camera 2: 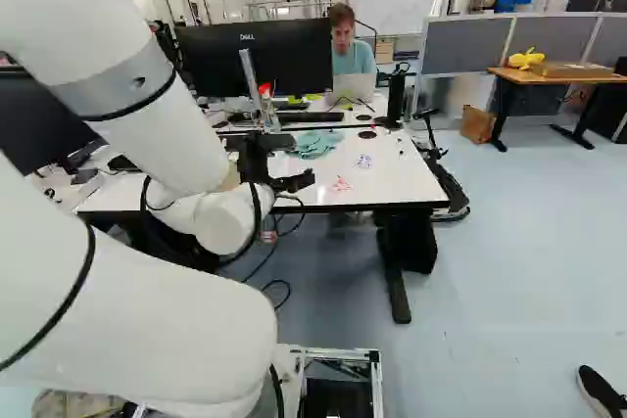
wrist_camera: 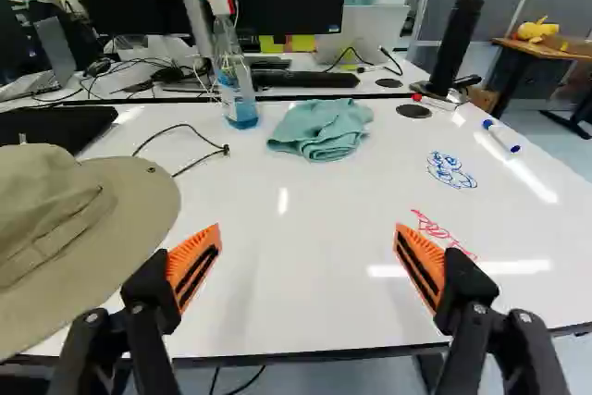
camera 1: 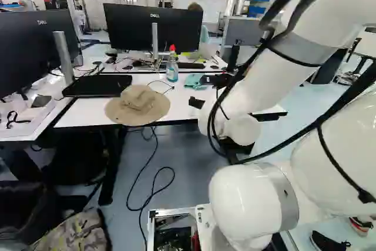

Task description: Clean the table with the green towel

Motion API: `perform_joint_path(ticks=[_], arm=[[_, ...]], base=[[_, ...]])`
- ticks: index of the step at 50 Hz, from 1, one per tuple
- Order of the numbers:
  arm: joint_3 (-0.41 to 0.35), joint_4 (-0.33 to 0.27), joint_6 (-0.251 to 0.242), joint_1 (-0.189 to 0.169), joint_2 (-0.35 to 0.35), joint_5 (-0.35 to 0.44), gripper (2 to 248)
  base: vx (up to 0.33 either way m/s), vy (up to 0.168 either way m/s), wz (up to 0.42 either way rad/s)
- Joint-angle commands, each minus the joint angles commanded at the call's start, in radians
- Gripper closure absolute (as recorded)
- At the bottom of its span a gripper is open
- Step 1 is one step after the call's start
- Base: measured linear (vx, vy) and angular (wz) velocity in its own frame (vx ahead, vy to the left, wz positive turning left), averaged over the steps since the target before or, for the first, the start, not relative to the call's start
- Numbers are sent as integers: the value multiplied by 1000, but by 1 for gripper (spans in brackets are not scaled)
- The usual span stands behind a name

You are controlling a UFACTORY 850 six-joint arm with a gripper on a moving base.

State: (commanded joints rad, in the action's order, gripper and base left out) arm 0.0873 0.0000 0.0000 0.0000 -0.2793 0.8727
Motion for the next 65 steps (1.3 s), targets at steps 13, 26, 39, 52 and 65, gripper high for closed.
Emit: perform_joint_path(ticks=[13,26,39,52,65], arm=[[16,0,0,-1,-32,0,3],[82,0,0,-7,7,0,3],[153,0,0,-13,52,0,3],[225,0,0,-18,97,0,3],[297,0,0,-21,151,0,3]], base=[[0,0,0],[0,0,0],[0,0,0],[0,0,0],[0,0,0]])
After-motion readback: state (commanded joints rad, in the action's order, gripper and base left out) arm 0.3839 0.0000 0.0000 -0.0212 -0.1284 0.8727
